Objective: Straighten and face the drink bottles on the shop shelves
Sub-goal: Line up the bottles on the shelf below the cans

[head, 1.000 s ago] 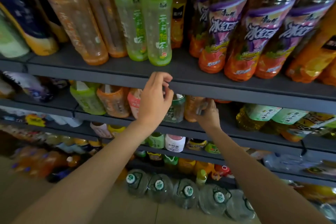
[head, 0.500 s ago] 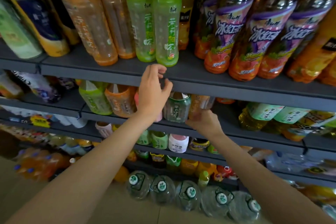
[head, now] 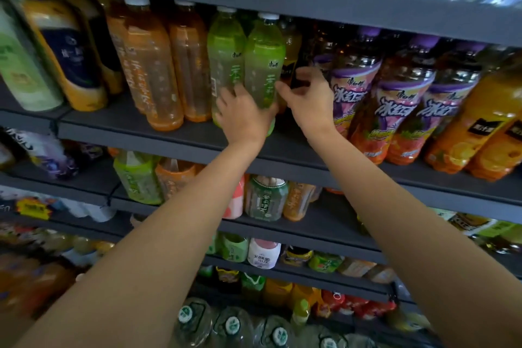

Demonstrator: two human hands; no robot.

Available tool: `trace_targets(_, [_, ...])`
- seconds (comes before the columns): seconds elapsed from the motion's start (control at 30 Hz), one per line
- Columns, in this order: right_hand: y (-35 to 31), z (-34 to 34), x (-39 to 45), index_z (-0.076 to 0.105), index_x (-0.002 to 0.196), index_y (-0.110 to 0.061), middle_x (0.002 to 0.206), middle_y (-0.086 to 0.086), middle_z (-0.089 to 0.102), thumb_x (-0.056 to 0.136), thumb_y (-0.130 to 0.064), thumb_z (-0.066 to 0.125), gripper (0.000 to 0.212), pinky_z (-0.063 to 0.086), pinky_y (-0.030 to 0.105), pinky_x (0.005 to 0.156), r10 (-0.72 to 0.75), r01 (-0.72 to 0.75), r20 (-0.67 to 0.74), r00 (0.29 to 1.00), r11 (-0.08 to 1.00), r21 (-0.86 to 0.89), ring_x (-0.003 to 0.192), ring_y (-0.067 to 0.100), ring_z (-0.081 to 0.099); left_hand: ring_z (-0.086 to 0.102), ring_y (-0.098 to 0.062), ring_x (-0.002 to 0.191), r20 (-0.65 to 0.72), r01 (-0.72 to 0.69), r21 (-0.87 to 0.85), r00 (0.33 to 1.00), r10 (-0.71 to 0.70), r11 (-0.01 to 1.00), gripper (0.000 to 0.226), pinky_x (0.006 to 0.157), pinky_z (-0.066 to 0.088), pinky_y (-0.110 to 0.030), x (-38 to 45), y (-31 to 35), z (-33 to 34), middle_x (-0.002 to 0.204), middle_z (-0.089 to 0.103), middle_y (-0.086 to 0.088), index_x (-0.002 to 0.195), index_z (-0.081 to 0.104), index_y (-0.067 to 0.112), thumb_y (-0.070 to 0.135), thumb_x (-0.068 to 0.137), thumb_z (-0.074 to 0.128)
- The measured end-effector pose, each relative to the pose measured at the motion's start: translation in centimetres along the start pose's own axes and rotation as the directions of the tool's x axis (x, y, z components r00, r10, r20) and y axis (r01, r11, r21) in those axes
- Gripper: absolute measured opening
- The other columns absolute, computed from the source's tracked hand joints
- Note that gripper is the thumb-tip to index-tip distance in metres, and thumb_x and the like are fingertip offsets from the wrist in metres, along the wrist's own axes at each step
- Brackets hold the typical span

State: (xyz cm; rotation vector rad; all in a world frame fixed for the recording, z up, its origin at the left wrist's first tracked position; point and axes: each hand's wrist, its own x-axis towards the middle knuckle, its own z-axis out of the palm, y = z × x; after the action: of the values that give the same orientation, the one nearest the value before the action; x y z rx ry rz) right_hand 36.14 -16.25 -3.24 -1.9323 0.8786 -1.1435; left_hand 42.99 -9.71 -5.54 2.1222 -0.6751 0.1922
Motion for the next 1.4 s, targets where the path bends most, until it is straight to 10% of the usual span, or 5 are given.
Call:
trace_targets(0.53, [-1.3, 3.4, 7.7, 0.016, 0.144, -0.001, 0.136, 0.021, 0.044, 0.09, -0.007, 0.054, 0.067, 0.039, 0.038, 0.099, 0.087, -0.039, 0.095, 0.992, 0.905, -0.424, 0.123, 0.035, 0.047, 0.057, -0.021, 0.092, 0.145, -0.118, -0.14, 0.98, 0.138, 0.983, 0.037, 0.083, 0.047, -0.04, 1.9, -3.3, -3.7, 0.088, 0.056, 0.002, 0.086, 0.051, 0.017, 0.039, 0.071, 0.078])
trace_targets(0.8, [-2.5, 4.3, 4.6, 0.035, 0.131, 0.0, 0.138, 0.019, 0.033, 0.088, -0.025, 0.061, 0.056, 0.04, 0.043, 0.093, 0.021, -0.01, 0.023, 1.0, 0.921, -0.389, 0.116, 0.043, 0.049, 0.05, -0.013, 0.08, 0.154, -0.138, -0.16, 0.975, 0.163, 0.977, 0.04, 0.076, 0.048, -0.033, 2.0, -5.4, -5.6, 0.082, 0.052, 0.005, 0.091, 0.053, 0.016, 0.038, 0.07, 0.079])
trace_targets(1.1, [-0.7, -0.4, -1.2, 0.035, 0.12, 0.0, 0.106, 0.019, 0.061, 0.072, -0.031, 0.079, 0.072, 0.05, 0.039, 0.079, -0.014, -0.016, -0.113, 0.994, 0.966, -0.26, 0.096, 0.034, 0.061, 0.055, -0.014, 0.08, 0.187, -0.124, -0.205, 0.969, 0.163, 0.971, 0.037, 0.071, 0.043, -0.027, 2.0, -5.3, -5.5, 0.081, 0.055, 0.005, 0.09, 0.051, 0.015, 0.033, 0.072, 0.079])
trace_targets(1.4, [-2.0, -6.2, -5.8, 0.039, 0.107, -0.01, 0.101, 0.004, 0.057, 0.065, -0.04, 0.08, 0.066, 0.05, 0.039, 0.073, -0.195, 0.219, 0.108, 0.975, 0.929, -0.299, 0.087, 0.022, 0.059, 0.054, -0.015, 0.085, 0.165, -0.078, -0.199, 0.98, 0.112, 0.977, 0.043, 0.075, 0.044, -0.028, 1.0, -2.3, -3.0, 0.089, 0.054, 0.001, 0.109, 0.054, 0.007, 0.031, 0.079, 0.074])
